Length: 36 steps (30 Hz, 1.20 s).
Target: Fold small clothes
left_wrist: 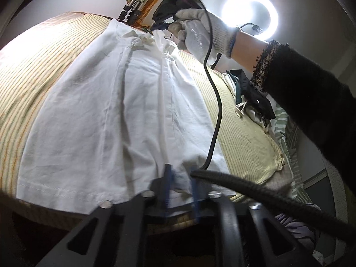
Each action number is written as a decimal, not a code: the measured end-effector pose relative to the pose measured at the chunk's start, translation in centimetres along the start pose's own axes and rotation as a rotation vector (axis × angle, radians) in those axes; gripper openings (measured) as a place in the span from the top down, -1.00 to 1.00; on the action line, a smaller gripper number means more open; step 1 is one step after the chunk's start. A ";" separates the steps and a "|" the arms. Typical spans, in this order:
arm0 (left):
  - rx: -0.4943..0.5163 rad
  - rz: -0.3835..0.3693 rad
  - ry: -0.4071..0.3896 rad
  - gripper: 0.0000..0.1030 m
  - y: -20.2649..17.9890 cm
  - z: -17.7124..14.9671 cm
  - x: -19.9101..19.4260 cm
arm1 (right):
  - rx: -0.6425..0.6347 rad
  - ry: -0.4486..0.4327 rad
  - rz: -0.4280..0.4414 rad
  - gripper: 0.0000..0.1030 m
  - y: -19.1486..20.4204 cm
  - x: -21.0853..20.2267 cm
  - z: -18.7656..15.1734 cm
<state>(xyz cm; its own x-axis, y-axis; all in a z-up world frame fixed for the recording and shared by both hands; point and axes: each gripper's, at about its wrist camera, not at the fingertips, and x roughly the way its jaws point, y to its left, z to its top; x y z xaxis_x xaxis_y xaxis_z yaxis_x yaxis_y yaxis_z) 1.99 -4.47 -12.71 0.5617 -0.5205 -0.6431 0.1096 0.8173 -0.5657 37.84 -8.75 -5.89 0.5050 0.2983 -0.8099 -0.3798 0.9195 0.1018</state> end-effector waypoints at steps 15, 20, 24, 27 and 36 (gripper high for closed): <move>0.021 0.071 0.017 0.32 -0.4 0.1 0.8 | 0.050 0.036 0.126 0.14 -4.7 -5.6 -6.0; 0.011 0.070 0.029 0.79 0.0 0.1 1.4 | -0.016 0.098 0.028 0.32 -3.5 -2.7 -7.6; -0.014 0.037 0.035 0.99 0.5 -0.1 1.4 | 0.009 0.099 0.043 0.91 -3.7 -1.8 -7.8; -0.025 0.015 0.025 1.00 0.5 -0.4 0.6 | 0.025 0.079 0.111 0.92 -3.5 -2.5 -7.7; 0.071 0.084 0.003 0.54 -0.7 -1.2 -1.7 | 0.045 0.049 0.239 0.60 -2.4 -5.4 -8.5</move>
<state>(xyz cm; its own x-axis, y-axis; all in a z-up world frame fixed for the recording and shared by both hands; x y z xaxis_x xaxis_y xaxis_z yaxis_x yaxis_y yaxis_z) 0.00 -4.45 -11.88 0.5691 -0.4503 -0.6880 0.1200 0.8733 -0.4723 29.44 -14.74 -6.67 0.3665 0.4966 -0.7868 -0.4481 0.8353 0.3185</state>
